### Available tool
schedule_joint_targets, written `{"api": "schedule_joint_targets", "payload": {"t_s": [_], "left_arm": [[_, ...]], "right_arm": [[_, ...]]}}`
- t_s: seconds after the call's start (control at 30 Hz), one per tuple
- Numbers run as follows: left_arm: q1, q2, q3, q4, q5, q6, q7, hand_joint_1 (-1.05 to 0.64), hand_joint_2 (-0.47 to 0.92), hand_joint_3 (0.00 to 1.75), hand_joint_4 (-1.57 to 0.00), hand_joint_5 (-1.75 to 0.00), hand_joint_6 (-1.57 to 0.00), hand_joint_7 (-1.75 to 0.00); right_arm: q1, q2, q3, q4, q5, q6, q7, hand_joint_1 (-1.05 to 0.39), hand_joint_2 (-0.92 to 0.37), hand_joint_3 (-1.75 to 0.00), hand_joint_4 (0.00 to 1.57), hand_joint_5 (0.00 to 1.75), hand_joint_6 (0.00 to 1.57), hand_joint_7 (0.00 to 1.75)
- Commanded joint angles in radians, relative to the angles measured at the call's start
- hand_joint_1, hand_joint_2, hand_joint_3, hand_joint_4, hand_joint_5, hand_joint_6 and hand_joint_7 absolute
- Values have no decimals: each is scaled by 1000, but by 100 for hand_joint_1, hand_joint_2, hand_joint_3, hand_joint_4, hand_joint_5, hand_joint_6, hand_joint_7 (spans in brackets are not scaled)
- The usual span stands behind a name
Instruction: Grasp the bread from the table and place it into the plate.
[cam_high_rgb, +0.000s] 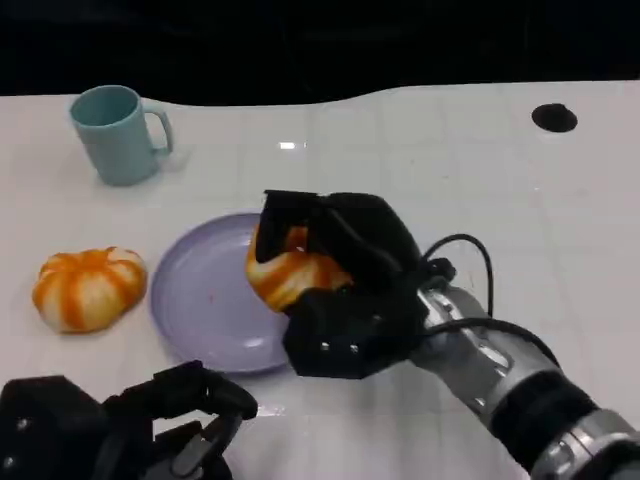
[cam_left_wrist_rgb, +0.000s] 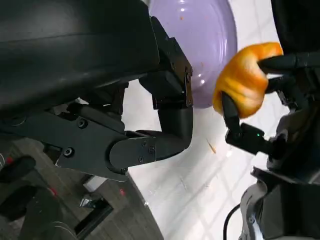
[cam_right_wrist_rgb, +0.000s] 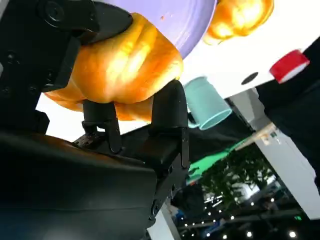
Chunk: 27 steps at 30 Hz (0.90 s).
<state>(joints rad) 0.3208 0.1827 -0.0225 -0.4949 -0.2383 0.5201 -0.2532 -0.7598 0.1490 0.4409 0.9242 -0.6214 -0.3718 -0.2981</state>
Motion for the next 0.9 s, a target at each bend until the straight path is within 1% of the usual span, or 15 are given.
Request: {"api": "schedule_joint_targets", "payload": {"t_s": [0.03, 0.07, 0.13, 0.17, 0.2, 0.23, 0.27, 0.3, 0.33, 0.37, 0.4, 0.43, 0.5, 0.6, 0.9], "left_arm": [[7, 3, 1, -22, -18, 17, 1, -40, 92, 50, -64, -175, -63, -126], [7, 4, -1, -24, -16, 17, 3, -40, 92, 50, -64, -175, -63, -126], [9, 6, -3, -28, -13, 17, 5, -39, 92, 50, -64, -175, -62, -125], [9, 7, -3, -29, -12, 15, 5, -40, 92, 50, -64, -175, -62, -125], [10, 8, -4, -30, -11, 14, 5, -40, 92, 50, -64, -175, -62, -125], [9, 7, -3, -31, -14, 16, 4, -40, 92, 50, -63, -175, -62, -125], [9, 7, -2, -31, -17, 15, 2, -40, 92, 50, -63, -175, -62, -125], [9, 7, -1, -31, -18, 14, 1, -39, 92, 50, -63, -175, -62, -126], [12, 7, 0, -29, -21, 10, -2, -39, 92, 51, -63, -175, -62, -126], [15, 8, 0, -27, -19, 3, -5, -39, 92, 51, -63, -175, -62, -126], [17, 11, -3, -25, -14, -6, -7, -39, 92, 51, -64, -175, -62, -126], [19, 14, -6, -22, -8, -17, -9, -39, 92, 51, -64, -175, -62, -126], [20, 13, -9, -18, -3, -31, -8, -39, 92, 53, -64, -175, -63, -127], [18, 11, -15, -19, 1, -23, 2, -41, 92, 53, -62, -174, -63, -128], [16, 6, -14, -22, -20, -11, -4, -42, 92, 51, -63, -175, -62, -127]], "right_arm": [[-73, 47, -17, 104, 37, 2, -22, -16, -34, -133, 94, 175, 68, 174], [-83, 54, -20, 120, 42, 2, -23, -16, -35, -132, 92, 175, 67, 172], [-100, 65, -26, 143, 56, 13, -12, -16, -37, -127, 89, 175, 67, 154], [-108, 72, -33, 152, 70, 28, 6, -18, -41, -117, 83, 175, 68, 133], [-114, 77, -38, 158, 80, 38, 19, -19, -50, -98, 73, 168, 72, 105], [-118, 80, -41, 163, 90, 50, 38, -19, -55, -89, 69, 166, 75, 93], [-121, 80, -40, 166, 95, 57, 49, -21, -59, -81, 64, 149, 73, 81], [-123, 79, -38, 167, 97, 60, 57, -22, -64, -69, 61, 126, 72, 67], [-122, 70, -19, 165, 81, 77, 77, -23, -67, -64, 60, 118, 72, 61], [-122, 61, -2, 161, 66, 93, 94, -28, -73, -54, 44, 91, 60, 46], [-120, 55, 11, 156, 54, 106, 108, -33, -82, -37, 35, 63, 54, 29], [-119, 47, 25, 148, 41, 124, 125, -35, -87, -28, 32, 52, 52, 21], [-113, 33, 36, 129, 32, 143, 148, -44, -91, -22, 19, 36, 44, 9], [-104, 16, 45, 103, 25, 164, 170, -50, -92, -21, 11, 30, 38, 4], [-88, -23, 72, 35, 18, 197, 220, -59, -92, -24, 8, 30, 32, 0]]}}
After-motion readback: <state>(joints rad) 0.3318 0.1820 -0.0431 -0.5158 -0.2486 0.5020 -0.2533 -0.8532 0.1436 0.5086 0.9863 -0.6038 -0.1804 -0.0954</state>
